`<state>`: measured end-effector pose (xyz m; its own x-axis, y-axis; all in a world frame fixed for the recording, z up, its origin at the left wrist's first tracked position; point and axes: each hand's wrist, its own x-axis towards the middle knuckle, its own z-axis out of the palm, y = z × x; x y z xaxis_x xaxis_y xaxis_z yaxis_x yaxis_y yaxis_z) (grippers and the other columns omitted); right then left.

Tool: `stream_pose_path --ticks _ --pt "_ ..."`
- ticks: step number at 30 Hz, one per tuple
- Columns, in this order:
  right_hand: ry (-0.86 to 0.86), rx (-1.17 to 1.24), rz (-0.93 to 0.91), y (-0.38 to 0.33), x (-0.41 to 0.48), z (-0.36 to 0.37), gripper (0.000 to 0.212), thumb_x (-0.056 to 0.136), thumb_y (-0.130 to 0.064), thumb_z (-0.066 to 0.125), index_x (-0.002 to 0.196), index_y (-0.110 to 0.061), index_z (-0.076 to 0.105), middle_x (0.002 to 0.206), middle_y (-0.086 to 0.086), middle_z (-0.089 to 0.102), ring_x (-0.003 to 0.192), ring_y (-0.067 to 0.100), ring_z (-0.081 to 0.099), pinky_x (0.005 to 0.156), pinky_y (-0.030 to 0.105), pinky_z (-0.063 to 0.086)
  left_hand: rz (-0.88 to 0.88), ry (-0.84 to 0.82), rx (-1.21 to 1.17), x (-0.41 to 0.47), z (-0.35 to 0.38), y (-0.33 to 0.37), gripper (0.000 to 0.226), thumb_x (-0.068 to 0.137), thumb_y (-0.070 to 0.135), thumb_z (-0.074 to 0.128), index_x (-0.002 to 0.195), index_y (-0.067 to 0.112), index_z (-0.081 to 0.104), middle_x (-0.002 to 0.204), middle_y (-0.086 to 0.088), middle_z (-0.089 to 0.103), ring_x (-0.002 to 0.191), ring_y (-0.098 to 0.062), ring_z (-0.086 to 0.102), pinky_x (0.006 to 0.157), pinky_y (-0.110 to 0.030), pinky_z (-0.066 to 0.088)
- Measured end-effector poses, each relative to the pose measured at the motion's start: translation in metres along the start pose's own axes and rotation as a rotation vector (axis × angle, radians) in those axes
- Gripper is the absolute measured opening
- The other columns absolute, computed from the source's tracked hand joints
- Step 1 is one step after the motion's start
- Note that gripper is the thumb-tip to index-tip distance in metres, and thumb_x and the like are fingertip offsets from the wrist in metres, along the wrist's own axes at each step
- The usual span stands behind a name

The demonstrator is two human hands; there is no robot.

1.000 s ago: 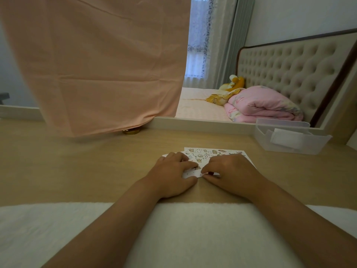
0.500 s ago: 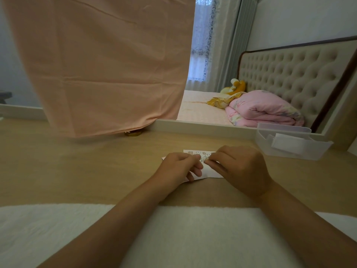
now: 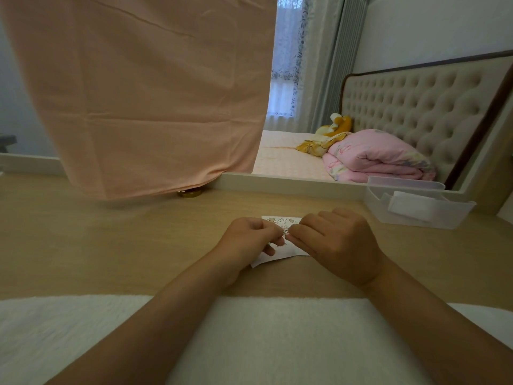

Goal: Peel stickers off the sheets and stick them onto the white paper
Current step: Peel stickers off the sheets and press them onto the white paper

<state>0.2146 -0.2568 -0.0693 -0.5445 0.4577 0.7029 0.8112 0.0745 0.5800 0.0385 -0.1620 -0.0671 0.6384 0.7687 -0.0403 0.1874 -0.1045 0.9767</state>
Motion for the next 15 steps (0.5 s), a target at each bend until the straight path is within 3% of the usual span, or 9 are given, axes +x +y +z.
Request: stream_pose_path --ticks 3,5,8,10,12,15 --pt "-0.025 0.071 0.024 0.001 0.0 -0.002 0.02 0.099 -0.033 0.066 0.096 -0.015 0.075 0.08 0.002 0.068 0.059 0.023 0.059 0.048 0.036 0.044 0.073 0.037 0.052 0.002 0.003 -0.003 0.018 0.095 0.025 0.062 0.086 0.016 0.076 0.081 0.009 0.075 0.066 -0.005 0.06 0.057 -0.018 0.044" --pt "-0.078 0.138 0.111 0.002 -0.002 -0.002 0.03 0.095 -0.041 0.069 0.11 -0.016 0.075 0.092 0.001 0.072 0.068 0.02 0.065 0.052 0.034 0.048 0.117 0.072 0.083 0.003 0.004 -0.005 0.017 0.095 0.024 0.061 0.086 0.018 0.073 0.077 0.01 0.074 0.064 -0.004 0.06 0.059 -0.016 0.047" --pt "-0.224 0.339 0.446 -0.001 -0.007 -0.001 0.044 0.086 -0.052 0.072 0.121 -0.026 0.07 0.1 -0.013 0.069 0.075 0.0 0.061 0.06 0.018 0.045 0.168 0.095 0.066 0.008 0.003 -0.008 0.016 0.095 0.021 0.061 0.082 0.017 0.071 0.073 0.008 0.072 0.061 -0.002 0.059 0.07 -0.023 0.05" --pt "-0.307 0.536 0.714 -0.004 -0.008 0.0 0.039 0.085 -0.044 0.076 0.121 -0.03 0.07 0.097 -0.019 0.066 0.077 -0.009 0.056 0.067 0.01 0.038 0.191 0.088 0.083 0.009 0.003 -0.01 0.015 0.095 0.021 0.062 0.083 0.018 0.071 0.074 0.009 0.073 0.062 0.0 0.059 0.073 -0.026 0.051" --pt "-0.335 0.753 0.925 -0.007 -0.007 0.002 0.027 0.086 -0.033 0.078 0.113 -0.032 0.072 0.09 -0.02 0.068 0.069 -0.006 0.056 0.069 0.012 0.039 0.218 0.08 0.125 0.01 0.003 -0.012 0.014 0.095 0.023 0.062 0.084 0.02 0.07 0.076 0.011 0.073 0.067 -0.001 0.06 0.079 -0.032 0.052" --pt "-0.308 0.945 1.074 -0.009 -0.004 0.0 0.012 0.087 -0.028 0.077 0.093 -0.037 0.074 0.086 -0.02 0.07 0.056 0.002 0.049 0.063 0.018 0.044 0.255 0.072 0.177 0.01 0.005 -0.014 0.014 0.094 0.026 0.062 0.084 0.022 0.069 0.078 0.014 0.073 0.073 -0.006 0.061 0.082 -0.038 0.053"
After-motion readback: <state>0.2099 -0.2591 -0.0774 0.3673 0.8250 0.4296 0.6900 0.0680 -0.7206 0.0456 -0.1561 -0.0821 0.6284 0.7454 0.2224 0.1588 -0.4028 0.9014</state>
